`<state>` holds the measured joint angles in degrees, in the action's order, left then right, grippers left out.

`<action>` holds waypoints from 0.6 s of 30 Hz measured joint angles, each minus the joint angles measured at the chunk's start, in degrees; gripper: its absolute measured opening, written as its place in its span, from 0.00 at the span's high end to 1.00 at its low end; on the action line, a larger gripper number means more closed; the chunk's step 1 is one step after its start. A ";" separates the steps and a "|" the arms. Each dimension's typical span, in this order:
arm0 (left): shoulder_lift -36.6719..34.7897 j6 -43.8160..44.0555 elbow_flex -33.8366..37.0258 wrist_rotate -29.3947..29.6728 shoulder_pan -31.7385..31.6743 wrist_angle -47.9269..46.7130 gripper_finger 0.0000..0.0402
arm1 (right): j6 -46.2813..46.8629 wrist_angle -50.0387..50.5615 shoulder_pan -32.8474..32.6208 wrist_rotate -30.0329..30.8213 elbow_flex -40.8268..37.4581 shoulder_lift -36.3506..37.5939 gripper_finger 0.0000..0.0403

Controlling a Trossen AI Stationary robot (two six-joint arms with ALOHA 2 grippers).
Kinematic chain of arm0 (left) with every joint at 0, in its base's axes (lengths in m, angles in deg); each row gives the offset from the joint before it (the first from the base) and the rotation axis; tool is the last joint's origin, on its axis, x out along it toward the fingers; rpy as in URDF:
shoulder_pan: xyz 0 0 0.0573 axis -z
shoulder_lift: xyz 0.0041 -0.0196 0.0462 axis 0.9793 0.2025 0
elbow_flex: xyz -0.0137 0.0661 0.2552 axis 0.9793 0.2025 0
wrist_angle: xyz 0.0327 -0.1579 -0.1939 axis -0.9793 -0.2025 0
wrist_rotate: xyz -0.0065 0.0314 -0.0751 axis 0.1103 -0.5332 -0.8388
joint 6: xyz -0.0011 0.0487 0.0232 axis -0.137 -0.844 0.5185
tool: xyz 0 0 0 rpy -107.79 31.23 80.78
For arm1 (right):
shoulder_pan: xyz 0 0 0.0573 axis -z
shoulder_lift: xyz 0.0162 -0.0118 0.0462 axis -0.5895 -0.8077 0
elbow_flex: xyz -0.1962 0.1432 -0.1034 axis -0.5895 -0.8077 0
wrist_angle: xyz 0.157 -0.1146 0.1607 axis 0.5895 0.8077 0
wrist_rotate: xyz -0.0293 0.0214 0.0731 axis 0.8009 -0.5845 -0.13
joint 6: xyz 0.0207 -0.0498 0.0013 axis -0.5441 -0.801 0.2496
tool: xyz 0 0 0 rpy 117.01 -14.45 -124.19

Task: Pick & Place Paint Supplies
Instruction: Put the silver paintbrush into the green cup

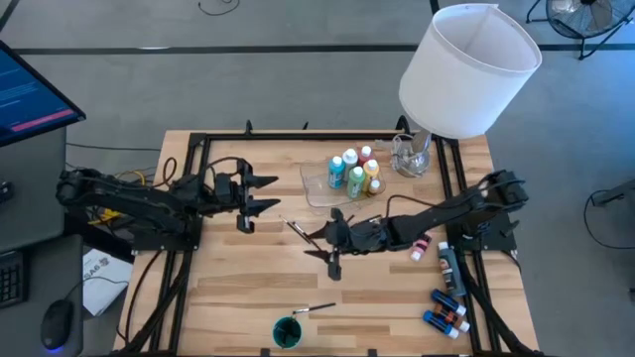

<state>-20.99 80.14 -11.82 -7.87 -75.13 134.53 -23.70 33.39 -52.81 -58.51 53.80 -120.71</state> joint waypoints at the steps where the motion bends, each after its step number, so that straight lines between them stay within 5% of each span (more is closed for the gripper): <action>1: -0.28 -1.02 0.00 0.00 0.00 -0.08 0.59 | -0.15 -1.80 0.09 -0.05 0.10 -1.43 0.54; 6: -0.44 -3.88 0.00 0.00 -0.07 0.02 0.59 | -6.20 -0.54 0.68 -1.38 0.52 -5.29 0.54; 18: -0.44 -3.37 0.02 -0.22 -0.09 -2.71 0.59 | -4.11 0.51 2.89 -1.40 2.69 -5.25 0.57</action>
<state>-21.44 76.77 -11.80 -8.09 -75.23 131.82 -27.81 33.89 -49.93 -59.91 56.49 -125.96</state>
